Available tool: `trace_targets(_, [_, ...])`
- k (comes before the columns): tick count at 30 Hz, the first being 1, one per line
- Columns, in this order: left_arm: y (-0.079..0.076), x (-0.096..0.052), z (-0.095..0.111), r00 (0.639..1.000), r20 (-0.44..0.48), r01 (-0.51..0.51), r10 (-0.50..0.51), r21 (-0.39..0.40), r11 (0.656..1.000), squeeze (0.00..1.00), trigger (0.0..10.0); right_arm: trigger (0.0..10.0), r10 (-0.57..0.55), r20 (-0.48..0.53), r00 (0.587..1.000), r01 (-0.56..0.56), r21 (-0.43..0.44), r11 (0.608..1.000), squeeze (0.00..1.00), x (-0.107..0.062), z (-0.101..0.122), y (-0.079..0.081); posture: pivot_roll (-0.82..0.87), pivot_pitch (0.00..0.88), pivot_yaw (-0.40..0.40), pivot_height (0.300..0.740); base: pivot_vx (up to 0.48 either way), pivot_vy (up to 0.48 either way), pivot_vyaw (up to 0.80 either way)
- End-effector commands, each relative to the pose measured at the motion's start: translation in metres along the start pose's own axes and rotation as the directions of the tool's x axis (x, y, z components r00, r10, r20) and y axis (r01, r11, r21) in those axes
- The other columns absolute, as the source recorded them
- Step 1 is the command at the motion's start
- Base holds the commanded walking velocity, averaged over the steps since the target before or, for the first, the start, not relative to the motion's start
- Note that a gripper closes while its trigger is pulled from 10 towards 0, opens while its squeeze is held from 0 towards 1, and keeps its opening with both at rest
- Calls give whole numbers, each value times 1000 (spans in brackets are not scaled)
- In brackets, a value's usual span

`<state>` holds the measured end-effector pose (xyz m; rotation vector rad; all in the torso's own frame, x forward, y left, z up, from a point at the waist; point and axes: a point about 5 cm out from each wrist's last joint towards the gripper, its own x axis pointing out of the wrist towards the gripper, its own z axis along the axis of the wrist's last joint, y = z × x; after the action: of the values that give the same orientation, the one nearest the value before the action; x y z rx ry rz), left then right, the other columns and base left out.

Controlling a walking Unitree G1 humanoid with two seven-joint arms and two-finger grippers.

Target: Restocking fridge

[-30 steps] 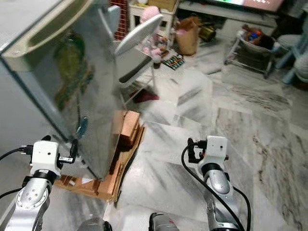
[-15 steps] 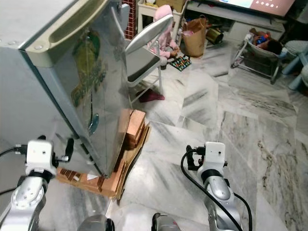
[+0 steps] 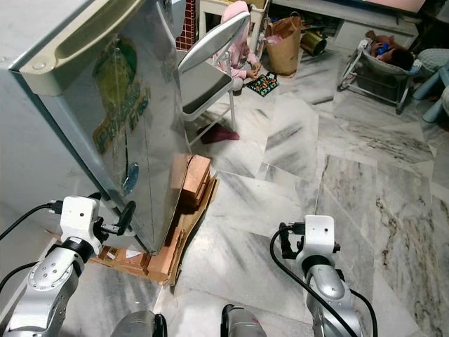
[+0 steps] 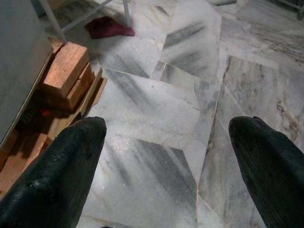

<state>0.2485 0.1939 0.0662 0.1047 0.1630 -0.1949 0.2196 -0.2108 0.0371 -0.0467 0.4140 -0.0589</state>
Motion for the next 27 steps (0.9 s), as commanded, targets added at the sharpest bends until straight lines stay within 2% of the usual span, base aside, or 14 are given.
trace_targets(1, [6, 7, 6, 1000, 14, -8, 8, -16, 1000, 0, 10000, 10000, 16, -24, 1000, -16, -13, 1000, 0, -6, -4, -6, 63, 154, -61, 740, 0, 0, 0])
trace_targets(5, [4, 13, 13, 999, 33, 25, -24, -25, 999, 0, 10000, 10000, 28, -53, 998, -29, -20, 999, 0, -10, -9, -10, 52, 156, -58, 740, 0, 0, 0])
trace_targets(9, [6, 26, 18, 999, 50, 20, -21, 13, 1000, 0, 10000, 10000, 50, -79, 996, -51, -12, 999, 0, -11, -14, -11, 47, 156, -57, 740, 0, 0, 0])
trace_targets(12, [9, 35, 29, 996, 87, 0, -2, 29, 1000, 0, 10000, 10000, 115, -80, 990, -116, -8, 993, 0, -13, -15, -4, 41, 155, -56, 740, 0, 0, 0])
trace_targets(15, [6, 43, 41, 992, 122, 36, -37, 13, 999, 0, 10000, 10000, 172, -96, 980, -173, -10, 985, 0, -19, -18, -1, 34, 155, -54, 740, 0, 0, 0])
trace_targets(23, [-8, 45, 46, 982, 138, 124, -125, 20, 992, 0, 10000, 10000, 168, -109, 980, -171, -13, 985, 0, -19, -22, -5, 33, 155, -52, 740, 0, 0, 0])
trace_targets(27, [-10, 45, 46, 982, 146, 118, -120, 25, 993, 0, 10000, 10000, 181, -119, 976, -184, -16, 983, 0, -16, -26, -4, 36, 153, -54, 740, 0, 0, 0])
